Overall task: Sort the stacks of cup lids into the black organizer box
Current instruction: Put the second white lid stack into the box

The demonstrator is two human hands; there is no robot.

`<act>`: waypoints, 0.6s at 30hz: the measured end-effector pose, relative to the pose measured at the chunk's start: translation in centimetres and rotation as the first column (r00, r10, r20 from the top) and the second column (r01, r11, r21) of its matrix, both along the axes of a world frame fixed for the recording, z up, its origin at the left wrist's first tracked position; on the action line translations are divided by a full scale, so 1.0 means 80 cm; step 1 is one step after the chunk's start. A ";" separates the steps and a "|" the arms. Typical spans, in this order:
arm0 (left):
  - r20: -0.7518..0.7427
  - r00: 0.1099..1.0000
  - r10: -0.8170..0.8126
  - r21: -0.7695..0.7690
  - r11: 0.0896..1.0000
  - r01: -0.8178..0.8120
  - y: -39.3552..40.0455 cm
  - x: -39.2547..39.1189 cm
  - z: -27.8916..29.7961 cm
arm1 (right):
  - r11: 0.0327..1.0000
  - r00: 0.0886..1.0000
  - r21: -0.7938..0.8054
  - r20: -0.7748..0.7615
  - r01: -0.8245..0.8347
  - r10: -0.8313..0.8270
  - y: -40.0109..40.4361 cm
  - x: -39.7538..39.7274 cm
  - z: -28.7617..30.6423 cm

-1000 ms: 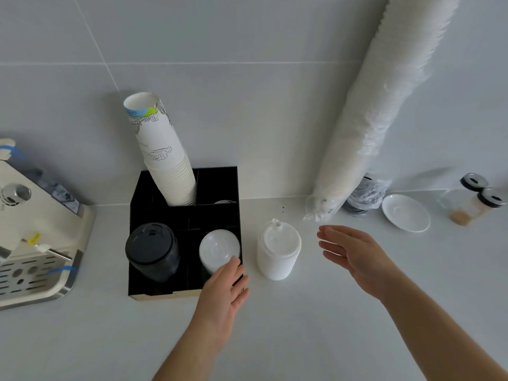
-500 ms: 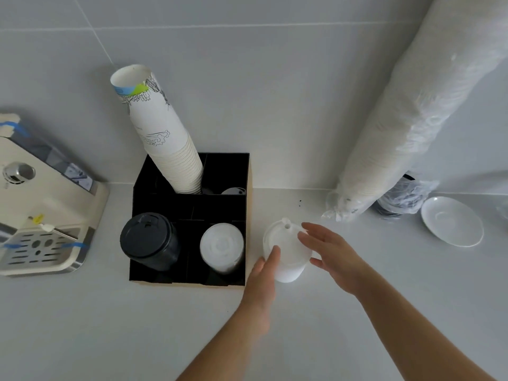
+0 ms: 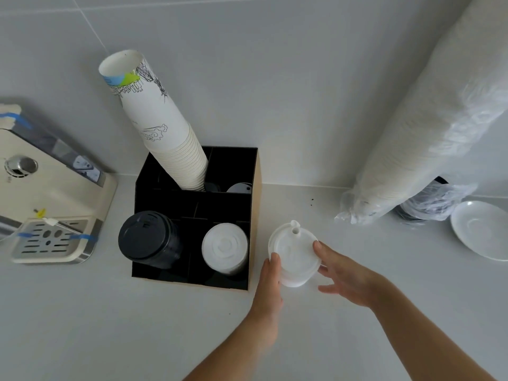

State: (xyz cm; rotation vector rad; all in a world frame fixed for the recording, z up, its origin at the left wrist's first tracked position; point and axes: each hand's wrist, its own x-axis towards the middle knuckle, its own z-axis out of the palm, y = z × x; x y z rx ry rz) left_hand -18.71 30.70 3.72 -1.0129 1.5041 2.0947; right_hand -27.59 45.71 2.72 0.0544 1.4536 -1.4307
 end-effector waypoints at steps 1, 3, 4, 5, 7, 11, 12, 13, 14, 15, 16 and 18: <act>0.003 1.000 0.005 0.007 1.000 -0.005 -0.001 -0.001 0.001 | 1.000 1.000 -0.012 -0.005 -0.008 0.008 0.000 -0.001 0.000; 0.008 1.000 0.013 0.009 1.000 -0.013 -0.003 0.000 -0.002 | 0.999 1.000 -0.030 -0.003 -0.015 0.015 0.000 0.000 0.001; 0.008 1.000 0.022 0.008 1.000 -0.022 -0.004 0.001 -0.002 | 0.999 1.000 -0.034 -0.001 -0.020 0.020 -0.001 0.001 0.003; -0.001 1.000 0.029 0.008 1.000 -0.029 -0.006 0.002 -0.002 | 0.999 1.000 -0.036 -0.004 -0.024 0.024 -0.002 0.002 0.004; -0.026 0.999 0.025 0.004 1.000 -0.025 -0.006 0.002 0.000 | 0.999 0.999 -0.044 -0.032 -0.022 0.021 -0.002 0.005 0.008; -0.080 0.997 0.013 0.007 1.000 -0.012 -0.006 0.007 0.014 | 0.999 0.996 -0.040 -0.086 -0.013 0.009 -0.001 0.015 0.022; -0.095 0.995 0.015 0.008 1.000 -0.014 -0.006 0.009 0.018 | 0.999 0.995 -0.039 -0.102 -0.011 0.007 0.000 0.018 0.025; -0.114 0.993 0.013 0.005 1.000 -0.013 -0.007 0.012 0.023 | 0.999 0.993 -0.033 -0.120 -0.007 0.003 0.001 0.021 0.031; -0.128 0.992 0.014 0.015 1.000 -0.013 -0.009 0.014 0.024 | 0.999 0.992 -0.036 -0.128 -0.001 -0.003 0.000 0.025 0.036; -0.147 0.989 0.003 0.018 1.000 0.000 -0.010 0.020 0.028 | 0.999 0.989 -0.035 -0.146 -0.002 -0.004 0.001 0.031 0.047; -0.156 0.988 -0.006 0.024 1.000 0.010 -0.010 0.023 0.029 | 0.999 0.988 -0.037 -0.152 -0.005 0.000 0.001 0.034 0.052; -0.177 0.984 -0.004 0.002 1.000 0.004 -0.010 0.032 0.035 | 1.000 0.985 -0.025 -0.173 -0.006 0.002 0.001 0.041 0.064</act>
